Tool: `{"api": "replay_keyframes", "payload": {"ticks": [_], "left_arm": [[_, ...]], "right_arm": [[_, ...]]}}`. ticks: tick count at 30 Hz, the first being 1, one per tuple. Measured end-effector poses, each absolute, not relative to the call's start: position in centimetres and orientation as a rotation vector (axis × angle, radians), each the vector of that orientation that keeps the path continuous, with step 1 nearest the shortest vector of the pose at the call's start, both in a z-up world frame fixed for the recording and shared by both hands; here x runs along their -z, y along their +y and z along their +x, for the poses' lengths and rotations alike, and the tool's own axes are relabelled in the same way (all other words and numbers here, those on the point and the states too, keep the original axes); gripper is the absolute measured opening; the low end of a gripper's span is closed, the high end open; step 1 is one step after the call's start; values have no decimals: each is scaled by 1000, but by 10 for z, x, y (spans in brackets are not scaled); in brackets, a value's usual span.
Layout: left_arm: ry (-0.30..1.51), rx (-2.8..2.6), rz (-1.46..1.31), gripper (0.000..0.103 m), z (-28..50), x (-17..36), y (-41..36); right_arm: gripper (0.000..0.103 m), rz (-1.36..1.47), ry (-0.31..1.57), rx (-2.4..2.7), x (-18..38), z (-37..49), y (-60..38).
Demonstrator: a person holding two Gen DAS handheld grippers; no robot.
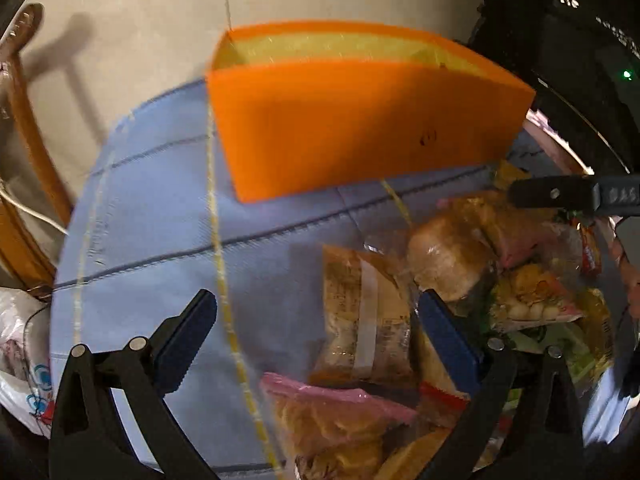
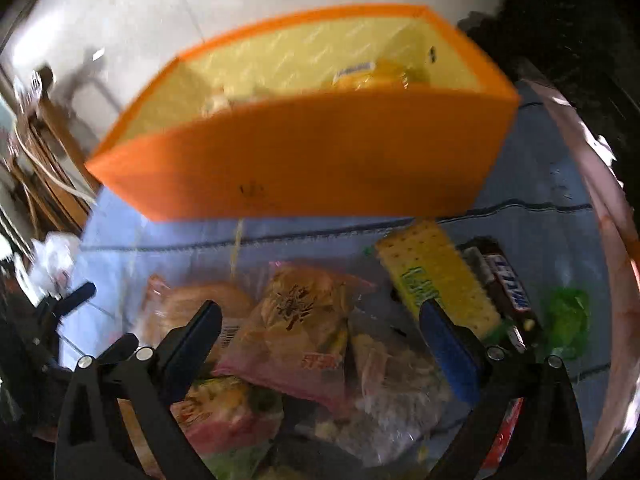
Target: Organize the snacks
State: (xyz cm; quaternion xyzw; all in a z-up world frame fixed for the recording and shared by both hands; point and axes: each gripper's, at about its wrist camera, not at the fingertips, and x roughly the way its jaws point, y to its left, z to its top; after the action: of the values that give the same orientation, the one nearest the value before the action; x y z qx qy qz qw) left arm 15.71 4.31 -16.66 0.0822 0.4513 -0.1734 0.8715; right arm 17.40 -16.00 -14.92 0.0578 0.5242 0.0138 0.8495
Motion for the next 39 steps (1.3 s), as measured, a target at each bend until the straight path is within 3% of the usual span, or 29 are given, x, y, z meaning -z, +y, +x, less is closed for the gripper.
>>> {"api": "replay_keyframes", "payload": {"ticks": [7,8,9,10,12,16,25,37,38,39], "left_arm": [[945,395,372,96,151,185,10],[978,378,393,69,154,192,7],[990,434,321,49,153,192,9],[998,436,297,37,152,191,9],[992,417,355,34,147,190,-2],[1031,420,197,33,143,177,2],[853,364,93,33,145,89,18],[671,309,109,34,238,6,5],[665,290,103,48,246,5,4],[660,268,96,75,251,4,4]], "right_arm": [[98,151,1140,-38,176,174,-155],[71,151,1132,-39,176,173,-155],[48,168,1110,-63,171,168,-155],[45,152,1121,-42,168,164,-153],[44,150,1130,-44,165,160,-151],[43,211,1084,-10,144,151,-159],[43,214,880,-2,51,138,-187],[47,123,666,18,-35,214,-196],[61,119,661,20,-35,220,-194],[80,102,654,20,-36,227,-194]]}}
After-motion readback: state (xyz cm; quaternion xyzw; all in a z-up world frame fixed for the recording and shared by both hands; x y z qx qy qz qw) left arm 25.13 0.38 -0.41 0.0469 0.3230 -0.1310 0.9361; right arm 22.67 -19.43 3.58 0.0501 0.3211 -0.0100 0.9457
